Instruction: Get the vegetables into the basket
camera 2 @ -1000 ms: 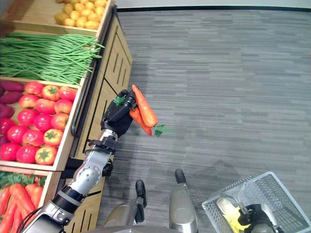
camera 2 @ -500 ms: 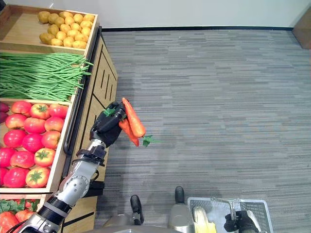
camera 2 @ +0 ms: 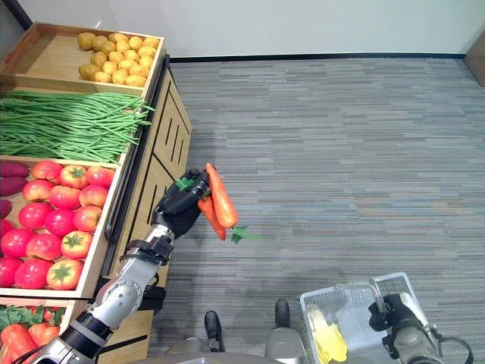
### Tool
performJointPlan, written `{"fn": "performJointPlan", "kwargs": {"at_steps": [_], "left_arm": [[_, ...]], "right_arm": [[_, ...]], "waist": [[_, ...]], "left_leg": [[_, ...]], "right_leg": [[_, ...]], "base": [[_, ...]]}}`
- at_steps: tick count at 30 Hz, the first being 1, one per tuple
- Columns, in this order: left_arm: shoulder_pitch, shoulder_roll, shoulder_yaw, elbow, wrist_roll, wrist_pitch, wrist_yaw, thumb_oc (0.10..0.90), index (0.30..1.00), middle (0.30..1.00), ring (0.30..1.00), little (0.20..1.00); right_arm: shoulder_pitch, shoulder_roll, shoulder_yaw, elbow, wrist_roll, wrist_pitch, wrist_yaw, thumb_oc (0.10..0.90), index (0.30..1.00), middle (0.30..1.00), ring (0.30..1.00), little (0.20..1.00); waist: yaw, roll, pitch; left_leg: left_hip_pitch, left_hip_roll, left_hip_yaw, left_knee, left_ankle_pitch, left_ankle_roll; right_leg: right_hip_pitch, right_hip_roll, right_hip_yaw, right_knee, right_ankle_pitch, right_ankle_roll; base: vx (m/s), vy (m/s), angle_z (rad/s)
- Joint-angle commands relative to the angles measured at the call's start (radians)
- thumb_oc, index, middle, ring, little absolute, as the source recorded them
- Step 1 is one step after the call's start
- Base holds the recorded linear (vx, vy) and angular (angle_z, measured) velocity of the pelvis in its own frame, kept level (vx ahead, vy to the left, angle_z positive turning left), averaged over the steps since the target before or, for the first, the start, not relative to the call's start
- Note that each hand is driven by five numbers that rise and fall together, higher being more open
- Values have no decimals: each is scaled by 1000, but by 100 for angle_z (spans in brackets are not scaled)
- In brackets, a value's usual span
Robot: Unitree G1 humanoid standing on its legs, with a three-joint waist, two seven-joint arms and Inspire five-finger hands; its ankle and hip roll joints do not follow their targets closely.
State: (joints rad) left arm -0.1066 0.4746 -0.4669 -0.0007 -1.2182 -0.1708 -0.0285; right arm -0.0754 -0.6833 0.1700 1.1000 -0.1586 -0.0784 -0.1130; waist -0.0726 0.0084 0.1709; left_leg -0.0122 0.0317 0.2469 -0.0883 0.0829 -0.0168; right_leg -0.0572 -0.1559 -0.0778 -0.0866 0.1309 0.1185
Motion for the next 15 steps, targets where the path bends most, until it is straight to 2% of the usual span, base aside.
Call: {"fn": "performJointPlan", "kwargs": {"at_steps": [1,4,8,12,15], "left_arm": [[-93,5,7,-134,4,-43,-88,400,300,300,300,300],[-92,2,-29,-143,4,-21,-102,400,300,300,300,300],[-96,-5,-64,-140,12,-5,-119,400,300,300,300,300],[-104,-7,-87,-140,17,4,-125,400,300,300,300,300],[-123,-8,-136,-136,33,21,-136,400,300,300,300,300]], "right_arm": [[-111,-134,29,-57,-20,-47,-53,400,300,300,300,300],[-174,-185,89,-220,-50,-61,-42,400,300,300,300,300],[-235,-216,157,-318,-65,-78,-17,400,300,300,300,300],[-295,-220,202,-357,-70,-84,-6,400,300,300,300,300],[-400,-204,282,-343,-58,-86,17,400,300,300,300,300]], "waist": [[20,-45,-51],[21,-41,-57],[24,-38,-63],[25,-36,-66],[33,-35,-71]], "left_leg": [[13,42,-37,1,-18,-62],[21,49,-34,1,-19,-64],[32,53,-32,1,-23,-65],[37,54,-31,1,-25,-65],[42,58,-29,1,-26,-65]], "right_leg": [[-29,-42,9,1,28,87],[-23,-35,18,-1,24,84],[-14,-28,22,-1,17,79],[-12,-24,24,-1,15,78],[-9,-20,24,-1,12,75]], "base": [[-10,-44,-7],[10,-38,-9],[8,-11,-3],[0,0,0],[0,0,0]]}}
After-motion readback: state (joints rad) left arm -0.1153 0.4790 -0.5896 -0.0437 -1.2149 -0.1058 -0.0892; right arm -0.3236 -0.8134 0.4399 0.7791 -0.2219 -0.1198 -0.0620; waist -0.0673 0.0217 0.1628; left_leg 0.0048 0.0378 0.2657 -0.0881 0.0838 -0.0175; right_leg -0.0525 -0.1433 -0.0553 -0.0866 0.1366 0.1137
